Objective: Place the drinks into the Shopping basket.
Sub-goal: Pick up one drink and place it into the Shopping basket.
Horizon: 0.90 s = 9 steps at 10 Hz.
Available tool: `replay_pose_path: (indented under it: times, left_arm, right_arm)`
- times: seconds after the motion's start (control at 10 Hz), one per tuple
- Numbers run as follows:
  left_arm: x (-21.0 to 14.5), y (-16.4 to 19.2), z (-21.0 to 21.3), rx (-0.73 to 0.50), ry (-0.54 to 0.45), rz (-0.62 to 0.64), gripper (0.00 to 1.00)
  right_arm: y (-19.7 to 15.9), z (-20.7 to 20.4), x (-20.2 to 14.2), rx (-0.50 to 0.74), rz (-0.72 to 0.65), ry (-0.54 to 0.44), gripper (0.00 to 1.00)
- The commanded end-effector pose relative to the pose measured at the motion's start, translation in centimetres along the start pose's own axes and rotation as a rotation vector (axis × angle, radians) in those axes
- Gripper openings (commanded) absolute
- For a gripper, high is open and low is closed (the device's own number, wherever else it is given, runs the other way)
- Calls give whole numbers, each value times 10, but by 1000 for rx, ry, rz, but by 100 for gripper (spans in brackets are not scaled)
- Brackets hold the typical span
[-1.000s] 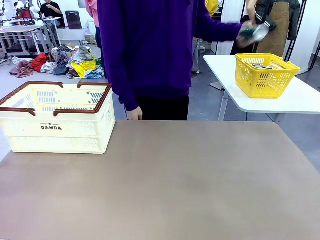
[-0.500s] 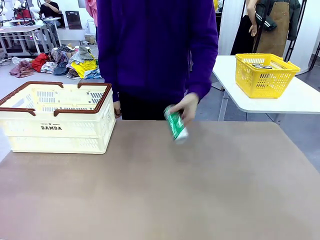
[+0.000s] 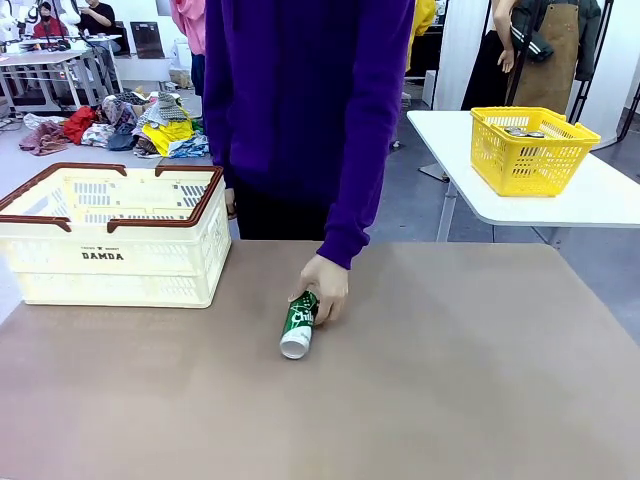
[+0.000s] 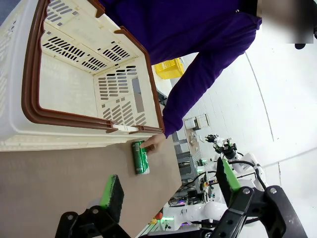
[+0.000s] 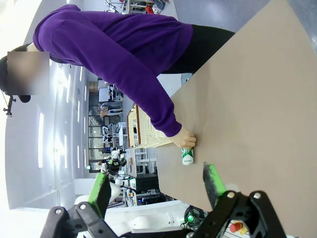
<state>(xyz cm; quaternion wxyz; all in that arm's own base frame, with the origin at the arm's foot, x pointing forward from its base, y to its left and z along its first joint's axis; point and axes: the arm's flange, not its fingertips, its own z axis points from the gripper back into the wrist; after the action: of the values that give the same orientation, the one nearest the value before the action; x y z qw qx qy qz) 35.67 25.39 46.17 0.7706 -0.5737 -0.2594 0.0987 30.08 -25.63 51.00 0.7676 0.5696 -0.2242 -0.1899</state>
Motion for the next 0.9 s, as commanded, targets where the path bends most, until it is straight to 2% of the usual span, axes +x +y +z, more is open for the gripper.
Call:
replay_pose_path:
  times: [0.0, 0.8]
  left_arm:
    - [-1, -3, 2, 5, 11, -2, 100]
    - [-1, -3, 2, 5, 11, -2, 100]
  right_arm:
    - [1, 1, 1, 14, 19, -1, 100]
    - [1, 1, 1, 14, 19, -1, 100]
